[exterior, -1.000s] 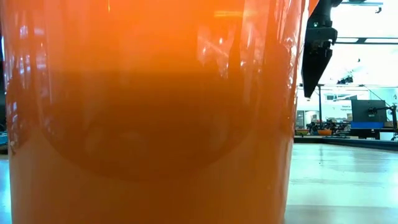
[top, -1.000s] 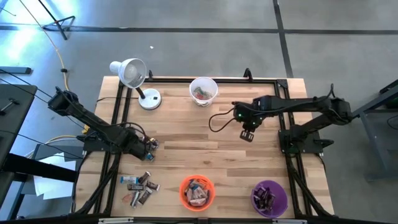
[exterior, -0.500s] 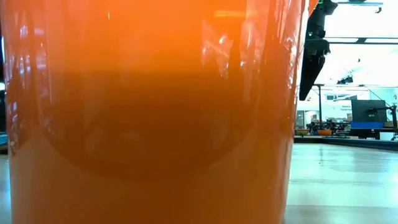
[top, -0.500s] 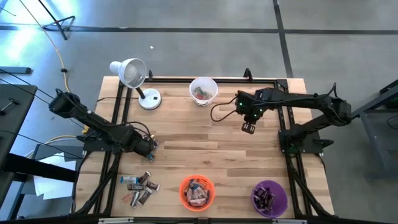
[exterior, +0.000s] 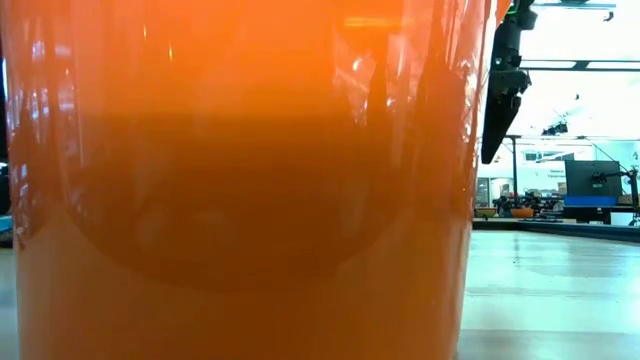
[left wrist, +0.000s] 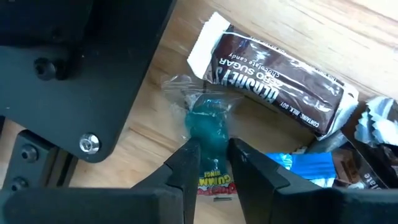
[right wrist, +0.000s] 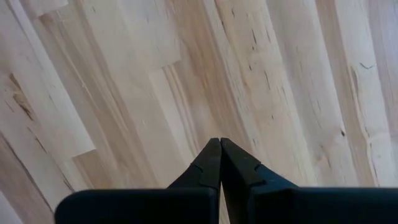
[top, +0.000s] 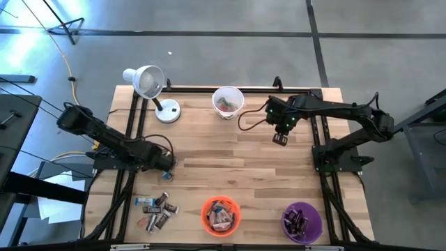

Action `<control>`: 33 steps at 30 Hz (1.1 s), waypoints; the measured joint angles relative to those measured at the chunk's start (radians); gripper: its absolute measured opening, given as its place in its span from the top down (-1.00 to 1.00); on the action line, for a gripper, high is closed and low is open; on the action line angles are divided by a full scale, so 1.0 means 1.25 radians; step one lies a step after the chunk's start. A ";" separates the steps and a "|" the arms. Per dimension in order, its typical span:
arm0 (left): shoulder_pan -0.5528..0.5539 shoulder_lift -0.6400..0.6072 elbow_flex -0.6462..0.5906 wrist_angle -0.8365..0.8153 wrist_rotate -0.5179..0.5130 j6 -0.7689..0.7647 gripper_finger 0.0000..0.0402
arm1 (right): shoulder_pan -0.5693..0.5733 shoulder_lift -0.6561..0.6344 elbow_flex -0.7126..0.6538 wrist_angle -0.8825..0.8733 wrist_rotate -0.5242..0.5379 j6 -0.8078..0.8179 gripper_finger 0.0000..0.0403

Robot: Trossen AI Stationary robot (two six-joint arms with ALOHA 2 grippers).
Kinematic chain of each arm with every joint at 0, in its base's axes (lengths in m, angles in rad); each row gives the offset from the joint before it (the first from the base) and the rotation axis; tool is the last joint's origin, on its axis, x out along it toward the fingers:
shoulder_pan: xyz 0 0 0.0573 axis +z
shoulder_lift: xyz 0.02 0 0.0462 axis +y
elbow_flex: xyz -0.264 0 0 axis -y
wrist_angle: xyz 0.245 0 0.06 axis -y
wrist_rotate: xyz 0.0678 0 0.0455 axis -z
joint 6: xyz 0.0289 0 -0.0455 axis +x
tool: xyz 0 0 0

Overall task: Organize candy in baskets
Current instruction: Put the blue gummy into the white bucket

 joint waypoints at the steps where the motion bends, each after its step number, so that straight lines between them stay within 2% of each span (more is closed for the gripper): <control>1: 0.003 0.000 0.007 -0.007 0.002 0.005 0.57 | -0.002 0.000 0.000 0.000 0.000 0.000 1.00; 4: 0.010 -0.012 0.012 -0.010 0.006 0.014 0.63 | -0.004 0.000 0.000 -0.001 0.000 0.000 1.00; 10: 0.010 -0.019 0.016 0.018 0.010 0.034 0.95 | -0.004 0.000 0.000 -0.001 -0.001 -0.007 1.00; 18: 0.009 -0.017 0.092 0.037 -0.006 0.124 0.99 | -0.004 0.000 0.000 0.001 -0.001 -0.011 1.00; 27: 0.009 -0.018 0.199 0.024 -0.134 0.234 1.00 | -0.004 0.000 0.000 0.004 -0.001 0.090 1.00; 33: 0.035 -0.019 0.277 0.021 -0.292 0.336 1.00 | -0.004 0.000 0.000 0.004 -0.001 0.156 1.00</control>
